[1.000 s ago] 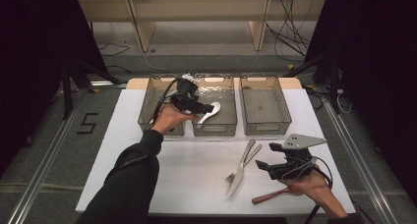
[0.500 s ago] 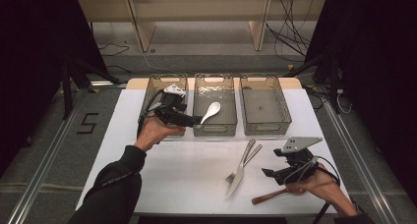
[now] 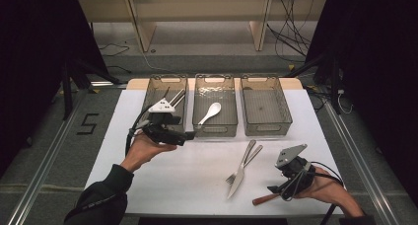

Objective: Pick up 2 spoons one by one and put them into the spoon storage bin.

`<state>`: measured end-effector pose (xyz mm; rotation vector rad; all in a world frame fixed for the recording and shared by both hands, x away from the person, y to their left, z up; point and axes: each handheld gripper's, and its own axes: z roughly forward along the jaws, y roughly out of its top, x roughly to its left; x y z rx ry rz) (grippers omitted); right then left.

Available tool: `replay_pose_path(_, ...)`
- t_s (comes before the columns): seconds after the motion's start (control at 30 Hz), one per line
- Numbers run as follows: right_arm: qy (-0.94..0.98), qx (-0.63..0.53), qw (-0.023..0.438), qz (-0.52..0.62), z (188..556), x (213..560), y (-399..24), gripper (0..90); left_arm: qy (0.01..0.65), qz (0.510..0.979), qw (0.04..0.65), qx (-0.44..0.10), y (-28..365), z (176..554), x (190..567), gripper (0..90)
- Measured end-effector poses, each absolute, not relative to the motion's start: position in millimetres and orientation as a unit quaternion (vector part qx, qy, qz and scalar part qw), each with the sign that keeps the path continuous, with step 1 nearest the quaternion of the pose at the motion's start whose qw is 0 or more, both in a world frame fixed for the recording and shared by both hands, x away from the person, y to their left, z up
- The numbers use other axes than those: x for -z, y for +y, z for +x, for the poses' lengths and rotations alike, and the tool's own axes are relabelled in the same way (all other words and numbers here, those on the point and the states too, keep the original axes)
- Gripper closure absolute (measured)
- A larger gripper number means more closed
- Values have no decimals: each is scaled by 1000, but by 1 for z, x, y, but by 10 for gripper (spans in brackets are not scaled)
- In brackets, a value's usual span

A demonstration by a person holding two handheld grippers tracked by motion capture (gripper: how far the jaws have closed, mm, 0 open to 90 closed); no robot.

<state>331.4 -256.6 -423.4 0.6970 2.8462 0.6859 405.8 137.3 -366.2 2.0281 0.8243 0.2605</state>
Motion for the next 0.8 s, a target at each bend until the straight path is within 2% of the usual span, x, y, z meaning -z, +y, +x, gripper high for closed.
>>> replay_pose_path(0.13, 954, -191, 63, 223, 330, 430, -255, 214, 327, 824, 445, -126, 141, 397, 370, 168)
replay_pose_path(0.47, 967, -139, 52, 207, 326, 442, -256, 222, 339, 805, 475, -107, 156, 379, 384, 166)
replay_pose_path(0.8, 975, -112, 55, 186, 324, 448, -254, 282, 327, 815, 462, -126, 159, 363, 392, 166)
